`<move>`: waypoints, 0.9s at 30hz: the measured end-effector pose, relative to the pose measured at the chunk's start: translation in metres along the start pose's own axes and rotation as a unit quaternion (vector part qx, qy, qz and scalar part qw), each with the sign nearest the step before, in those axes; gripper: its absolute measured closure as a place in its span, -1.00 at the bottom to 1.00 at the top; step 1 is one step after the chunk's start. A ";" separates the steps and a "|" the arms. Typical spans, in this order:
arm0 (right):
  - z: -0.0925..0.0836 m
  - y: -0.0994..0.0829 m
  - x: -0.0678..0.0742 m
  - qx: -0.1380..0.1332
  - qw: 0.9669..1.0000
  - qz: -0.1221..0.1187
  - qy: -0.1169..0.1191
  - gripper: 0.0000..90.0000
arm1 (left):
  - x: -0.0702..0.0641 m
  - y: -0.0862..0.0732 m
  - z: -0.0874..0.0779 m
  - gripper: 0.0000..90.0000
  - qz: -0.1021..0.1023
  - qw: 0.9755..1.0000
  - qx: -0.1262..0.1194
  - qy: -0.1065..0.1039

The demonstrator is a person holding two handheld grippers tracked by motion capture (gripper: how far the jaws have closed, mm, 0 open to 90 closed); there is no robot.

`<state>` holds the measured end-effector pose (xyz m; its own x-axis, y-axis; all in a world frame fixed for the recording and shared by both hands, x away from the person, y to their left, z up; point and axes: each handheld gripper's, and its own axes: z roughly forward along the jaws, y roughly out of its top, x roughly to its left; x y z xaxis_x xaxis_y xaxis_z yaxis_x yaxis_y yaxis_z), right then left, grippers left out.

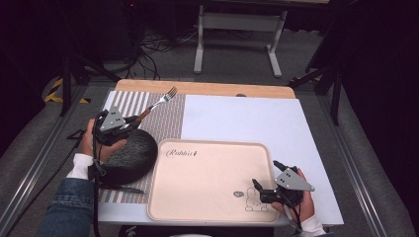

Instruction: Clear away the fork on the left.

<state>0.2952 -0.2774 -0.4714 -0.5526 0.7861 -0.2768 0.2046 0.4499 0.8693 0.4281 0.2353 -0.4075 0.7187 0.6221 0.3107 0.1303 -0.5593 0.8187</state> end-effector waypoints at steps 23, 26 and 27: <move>-0.003 0.000 -0.003 -0.003 1.000 0.008 -0.009 -0.79 | -0.088 0.016 0.001 0.69 0.100 0.991 -0.002 -0.091; -0.003 -0.001 -0.004 -0.004 1.000 0.012 -0.012 -0.79 | -0.100 0.016 0.002 0.69 0.106 0.989 -0.006 -0.106; -0.004 -0.001 -0.005 -0.005 1.000 0.012 -0.013 -0.79 | -0.109 0.015 0.003 0.69 0.108 0.987 -0.003 -0.119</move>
<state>0.2947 -0.2836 -0.4689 -0.5256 0.8081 -0.2659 0.2103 0.4263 0.8798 0.3536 0.1575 -0.4299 0.8695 0.3420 0.3562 -0.0473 -0.6604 0.7494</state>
